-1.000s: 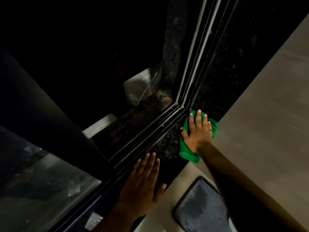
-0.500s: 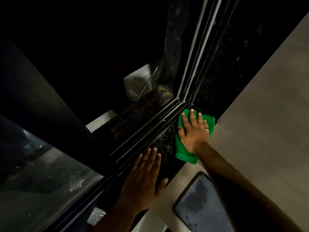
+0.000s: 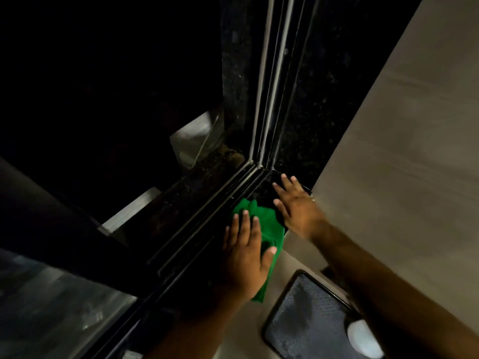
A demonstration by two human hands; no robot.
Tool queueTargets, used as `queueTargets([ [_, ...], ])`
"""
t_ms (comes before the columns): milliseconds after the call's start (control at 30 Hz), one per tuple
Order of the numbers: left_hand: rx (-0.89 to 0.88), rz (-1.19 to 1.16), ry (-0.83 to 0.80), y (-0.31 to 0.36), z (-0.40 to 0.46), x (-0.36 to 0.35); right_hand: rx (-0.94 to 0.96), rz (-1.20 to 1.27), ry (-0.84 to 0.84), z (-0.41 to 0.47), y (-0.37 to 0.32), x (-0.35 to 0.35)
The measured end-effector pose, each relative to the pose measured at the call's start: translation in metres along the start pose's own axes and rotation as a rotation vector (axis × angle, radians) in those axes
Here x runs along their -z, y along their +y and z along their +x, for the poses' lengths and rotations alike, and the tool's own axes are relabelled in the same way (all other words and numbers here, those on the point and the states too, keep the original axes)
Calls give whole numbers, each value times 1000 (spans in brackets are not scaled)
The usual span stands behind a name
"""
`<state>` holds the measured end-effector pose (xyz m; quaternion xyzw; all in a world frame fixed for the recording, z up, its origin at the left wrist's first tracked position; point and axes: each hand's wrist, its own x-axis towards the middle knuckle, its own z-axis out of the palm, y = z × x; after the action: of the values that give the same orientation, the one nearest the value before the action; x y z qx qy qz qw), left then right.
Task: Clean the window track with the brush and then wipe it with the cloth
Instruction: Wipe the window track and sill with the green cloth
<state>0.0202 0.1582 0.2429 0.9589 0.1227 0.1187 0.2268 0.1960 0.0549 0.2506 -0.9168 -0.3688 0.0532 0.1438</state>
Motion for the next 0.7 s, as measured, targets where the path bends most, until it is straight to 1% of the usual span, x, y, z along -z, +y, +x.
queueTargets([
  [67,-49,165,-92,-6,14,-8,38,-153,-96,17,19,-5],
  [167,-110,272,-142,-22,20,-13,71,-257,-155,28,28,-19],
  [333,-205,350,-236,-54,-20,7,7,-247,-181,22,23,-23],
  [433,-274,383,-267,-70,-37,18,44,-276,-194,13,13,-27],
  [533,-301,395,-294,-70,-28,17,104,-286,-182,10,12,-29],
  [700,-331,389,-305,-65,-3,9,114,-248,-164,13,17,-33],
])
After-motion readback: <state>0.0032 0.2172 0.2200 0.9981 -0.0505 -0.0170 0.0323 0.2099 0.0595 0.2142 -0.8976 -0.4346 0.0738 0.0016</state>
